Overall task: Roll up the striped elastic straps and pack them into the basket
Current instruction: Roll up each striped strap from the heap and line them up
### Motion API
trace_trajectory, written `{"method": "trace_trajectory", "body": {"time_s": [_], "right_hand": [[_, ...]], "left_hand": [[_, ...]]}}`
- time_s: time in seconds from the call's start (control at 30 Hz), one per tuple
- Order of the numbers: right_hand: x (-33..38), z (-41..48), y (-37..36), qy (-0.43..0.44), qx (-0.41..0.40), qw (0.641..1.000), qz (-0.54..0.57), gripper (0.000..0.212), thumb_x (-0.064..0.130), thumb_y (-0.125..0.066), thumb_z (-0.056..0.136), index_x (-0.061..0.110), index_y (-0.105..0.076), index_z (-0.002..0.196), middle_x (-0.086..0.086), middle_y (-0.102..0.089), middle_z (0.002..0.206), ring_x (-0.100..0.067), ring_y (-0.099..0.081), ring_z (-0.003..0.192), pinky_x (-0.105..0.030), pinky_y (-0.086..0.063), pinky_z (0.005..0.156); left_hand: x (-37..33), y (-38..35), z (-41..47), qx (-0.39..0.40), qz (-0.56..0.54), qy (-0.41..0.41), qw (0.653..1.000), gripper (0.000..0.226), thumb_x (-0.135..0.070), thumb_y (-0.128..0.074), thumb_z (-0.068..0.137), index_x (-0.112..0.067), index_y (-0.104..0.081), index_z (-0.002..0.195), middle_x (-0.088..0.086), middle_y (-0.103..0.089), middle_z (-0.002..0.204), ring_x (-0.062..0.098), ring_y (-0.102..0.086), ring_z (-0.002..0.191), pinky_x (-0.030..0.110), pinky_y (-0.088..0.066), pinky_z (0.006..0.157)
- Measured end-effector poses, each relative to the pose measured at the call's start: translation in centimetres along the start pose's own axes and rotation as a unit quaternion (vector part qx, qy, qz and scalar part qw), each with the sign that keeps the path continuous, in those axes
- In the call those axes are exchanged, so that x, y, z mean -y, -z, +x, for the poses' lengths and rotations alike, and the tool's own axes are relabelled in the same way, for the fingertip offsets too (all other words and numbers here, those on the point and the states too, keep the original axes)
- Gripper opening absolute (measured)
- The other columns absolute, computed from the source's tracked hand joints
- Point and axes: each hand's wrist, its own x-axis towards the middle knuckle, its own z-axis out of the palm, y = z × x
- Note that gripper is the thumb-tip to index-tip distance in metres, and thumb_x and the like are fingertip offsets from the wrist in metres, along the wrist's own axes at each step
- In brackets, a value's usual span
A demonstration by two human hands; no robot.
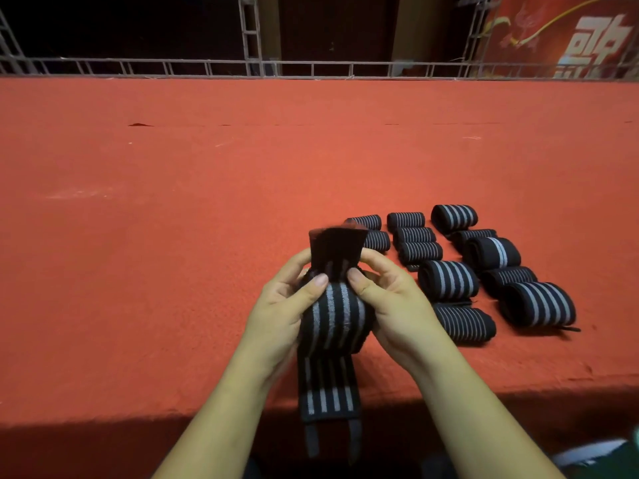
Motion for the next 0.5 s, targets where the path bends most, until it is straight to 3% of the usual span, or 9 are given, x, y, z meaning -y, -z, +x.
{"method": "trace_trajectory", "body": {"time_s": [0.17, 0.27, 0.3, 0.37, 0.43, 0.5], "right_hand": [[1.5, -0.1, 0.6, -0.080, 0.047, 0.995, 0.045, 0.029, 0.001, -0.055, 0.091, 0.011, -0.069, 0.114, -0.016, -0.070, 0.103, -0.025, -0.069, 0.089, -0.032, -0.055, 0.078], [1.9, -0.2, 0.7, -0.089, 0.044, 0.994, 0.040, 0.027, -0.004, -0.049, 0.088, 0.006, -0.072, 0.099, -0.014, -0.071, 0.091, -0.020, -0.061, 0.071, -0.027, -0.039, 0.060], [2.0, -0.1, 0.8, -0.083, 0.041, 0.995, 0.034, 0.024, -0.001, -0.051, 0.088, 0.004, -0.072, 0.096, -0.013, -0.070, 0.089, -0.020, -0.059, 0.074, -0.028, -0.036, 0.061], [1.9, -0.1, 0.9, -0.071, 0.044, 0.996, 0.033, 0.014, 0.006, -0.057, 0.090, 0.001, -0.070, 0.093, -0.011, -0.070, 0.089, -0.019, -0.062, 0.084, -0.026, -0.049, 0.070], [1.9, -0.1, 0.9, -0.070, 0.060, 0.996, 0.016, 0.008, 0.008, -0.065, 0.087, 0.004, -0.069, 0.094, -0.009, -0.068, 0.090, -0.018, -0.063, 0.089, -0.024, -0.054, 0.078], [2.0, 0.0, 1.1, -0.070, 0.071, 0.995, -0.010, 0.016, 0.005, -0.071, 0.081, 0.011, -0.068, 0.095, -0.009, -0.065, 0.094, -0.020, -0.062, 0.093, -0.027, -0.055, 0.081]], "left_hand": [[-0.4, -0.1, 0.1, -0.001, -0.027, 0.007, 1.000, 0.035, 0.001, -0.051, 0.086, -0.018, -0.079, 0.091, 0.008, -0.074, 0.100, 0.017, -0.070, 0.091, 0.024, -0.058, 0.081], [-0.7, 0.2, 0.1, 0.006, 0.012, -0.022, 1.000, 0.030, -0.010, -0.050, 0.088, -0.018, -0.078, 0.079, 0.006, -0.074, 0.091, 0.015, -0.068, 0.087, 0.022, -0.055, 0.077], [-0.7, 0.3, 0.1, 0.009, 0.033, -0.030, 0.999, 0.024, -0.017, -0.055, 0.083, -0.019, -0.077, 0.077, 0.003, -0.073, 0.090, 0.014, -0.067, 0.087, 0.023, -0.053, 0.078], [-0.5, 0.7, 0.2, 0.015, 0.086, -0.036, 0.996, 0.011, -0.029, -0.067, 0.075, -0.023, -0.077, 0.077, -0.001, -0.072, 0.091, 0.013, -0.064, 0.090, 0.031, -0.048, 0.085], [-0.3, 1.1, 0.2, 0.019, 0.135, -0.039, 0.990, 0.015, -0.035, -0.072, 0.072, -0.026, -0.075, 0.083, -0.002, -0.071, 0.095, 0.015, -0.062, 0.094, 0.039, -0.045, 0.090], [-0.1, 1.2, 0.2, 0.025, 0.128, -0.035, 0.991, 0.025, -0.033, -0.075, 0.073, -0.026, -0.071, 0.097, -0.002, -0.069, 0.098, 0.018, -0.062, 0.096, 0.042, -0.048, 0.089]]}}
